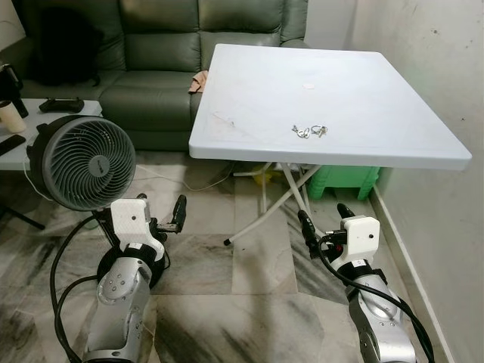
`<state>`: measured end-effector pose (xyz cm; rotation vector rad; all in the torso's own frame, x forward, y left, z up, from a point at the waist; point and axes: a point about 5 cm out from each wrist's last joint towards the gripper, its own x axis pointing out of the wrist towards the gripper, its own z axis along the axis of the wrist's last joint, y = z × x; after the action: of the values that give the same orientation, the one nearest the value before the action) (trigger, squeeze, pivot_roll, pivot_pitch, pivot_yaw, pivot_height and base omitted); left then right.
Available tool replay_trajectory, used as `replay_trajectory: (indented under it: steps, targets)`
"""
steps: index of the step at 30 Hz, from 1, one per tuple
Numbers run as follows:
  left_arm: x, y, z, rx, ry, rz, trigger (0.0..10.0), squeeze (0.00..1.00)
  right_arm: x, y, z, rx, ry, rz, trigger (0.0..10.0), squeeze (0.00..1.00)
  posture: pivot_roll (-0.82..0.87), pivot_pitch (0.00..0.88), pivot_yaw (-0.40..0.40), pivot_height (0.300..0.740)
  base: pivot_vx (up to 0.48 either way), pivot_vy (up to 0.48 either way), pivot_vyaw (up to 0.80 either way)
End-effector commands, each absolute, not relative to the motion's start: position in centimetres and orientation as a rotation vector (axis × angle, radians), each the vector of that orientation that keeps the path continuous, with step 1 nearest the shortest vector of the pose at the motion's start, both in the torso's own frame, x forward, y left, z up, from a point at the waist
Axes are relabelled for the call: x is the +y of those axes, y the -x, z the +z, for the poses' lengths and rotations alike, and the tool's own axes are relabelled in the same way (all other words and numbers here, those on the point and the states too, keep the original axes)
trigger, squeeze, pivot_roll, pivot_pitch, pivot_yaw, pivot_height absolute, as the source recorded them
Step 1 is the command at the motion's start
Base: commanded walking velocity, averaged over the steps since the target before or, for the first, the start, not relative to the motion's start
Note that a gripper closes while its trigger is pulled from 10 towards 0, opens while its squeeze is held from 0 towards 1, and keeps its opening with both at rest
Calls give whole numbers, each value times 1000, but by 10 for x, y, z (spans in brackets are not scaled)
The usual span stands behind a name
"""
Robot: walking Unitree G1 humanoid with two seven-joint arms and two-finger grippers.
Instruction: Hang keys on a hook
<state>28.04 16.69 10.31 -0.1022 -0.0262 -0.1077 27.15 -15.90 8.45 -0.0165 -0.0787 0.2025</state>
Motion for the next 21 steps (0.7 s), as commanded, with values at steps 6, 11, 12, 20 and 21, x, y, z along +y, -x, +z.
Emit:
replay_trajectory:
  steps: [6,11,12,20,21]
  targets:
    - [167,-281,100,15,89,-113,10000,0,-158,-274,85,-74,9,202,10000,0,-13,0,-25,740,0,0,0]
    - [168,-281,101,16,87,-114,10000,0,-158,-274,86,-76,8,201,10000,0,-12,0,-26,740,0,0,0]
    - [168,-281,101,16,89,-116,10000,0,-158,-274,86,-76,8,202,10000,0,-12,0,-27,740,0,0,0]
    - [167,-280,101,20,96,-121,10000,0,-157,-273,86,-76,7,206,10000,0,-12,0,-27,740,219,0,0]
    - [167,-280,101,20,96,-122,10000,0,-157,-273,86,-75,7,206,10000,0,-11,0,-28,740,360,0,0]
